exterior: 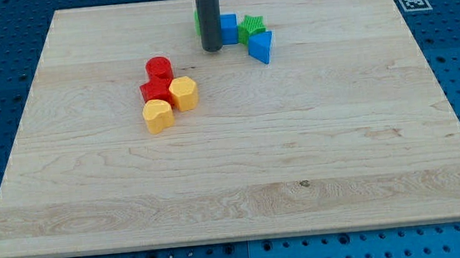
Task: Make a diagonal line with blue blocks and green blocks
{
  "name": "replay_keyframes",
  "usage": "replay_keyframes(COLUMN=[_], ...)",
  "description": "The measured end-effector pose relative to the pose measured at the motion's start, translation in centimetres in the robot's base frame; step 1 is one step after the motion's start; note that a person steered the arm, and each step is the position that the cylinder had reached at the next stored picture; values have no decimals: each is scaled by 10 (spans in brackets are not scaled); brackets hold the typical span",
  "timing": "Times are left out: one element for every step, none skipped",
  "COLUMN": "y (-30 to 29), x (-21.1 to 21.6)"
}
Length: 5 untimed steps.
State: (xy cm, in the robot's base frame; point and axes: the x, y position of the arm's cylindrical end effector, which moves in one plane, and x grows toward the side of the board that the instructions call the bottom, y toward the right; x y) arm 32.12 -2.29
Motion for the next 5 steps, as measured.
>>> replay_keyframes(y=[7,46,78,88,85], x=[36,59,56,37,19])
